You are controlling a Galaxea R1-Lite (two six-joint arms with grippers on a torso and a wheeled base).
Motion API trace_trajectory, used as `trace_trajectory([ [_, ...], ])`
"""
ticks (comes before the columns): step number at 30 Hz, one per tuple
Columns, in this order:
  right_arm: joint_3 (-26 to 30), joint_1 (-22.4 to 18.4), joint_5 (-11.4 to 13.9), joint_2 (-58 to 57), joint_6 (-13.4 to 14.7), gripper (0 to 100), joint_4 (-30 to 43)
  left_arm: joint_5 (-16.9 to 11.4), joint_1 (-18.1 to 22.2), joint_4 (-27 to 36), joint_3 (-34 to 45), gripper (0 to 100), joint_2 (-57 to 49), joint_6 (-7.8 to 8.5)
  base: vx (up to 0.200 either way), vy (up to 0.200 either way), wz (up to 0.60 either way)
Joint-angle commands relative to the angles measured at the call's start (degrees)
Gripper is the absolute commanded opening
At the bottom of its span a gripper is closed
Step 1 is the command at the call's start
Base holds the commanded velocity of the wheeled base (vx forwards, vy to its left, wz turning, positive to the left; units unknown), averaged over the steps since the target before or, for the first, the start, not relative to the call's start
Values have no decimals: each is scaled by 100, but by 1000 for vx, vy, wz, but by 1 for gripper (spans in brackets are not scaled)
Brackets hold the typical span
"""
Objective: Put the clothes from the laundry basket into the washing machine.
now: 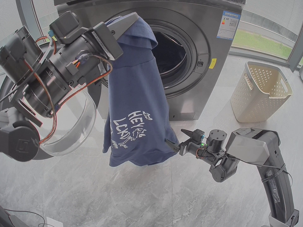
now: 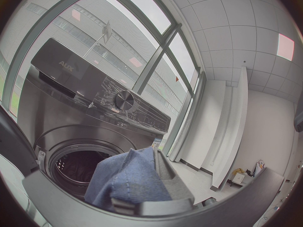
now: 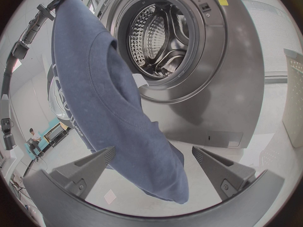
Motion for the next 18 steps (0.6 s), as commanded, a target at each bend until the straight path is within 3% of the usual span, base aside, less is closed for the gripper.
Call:
trace_trajectory([
  [1,-297,165,23,332,11,100,91,4,-3,-5,-4,0,17,1,0,0,0],
  [12,-1414,323,14,938,19,100,275,4,-3,-5,-4,0,8,1,0,0,0],
  [13,-1431,341,5,938,11,0,275,-5,-3,-5,-4,0,8,1,0,0,0],
  [18,-1546,376,-21,974,19,0,258,4,-3,-5,-13,0,8,-8,0,0,0],
])
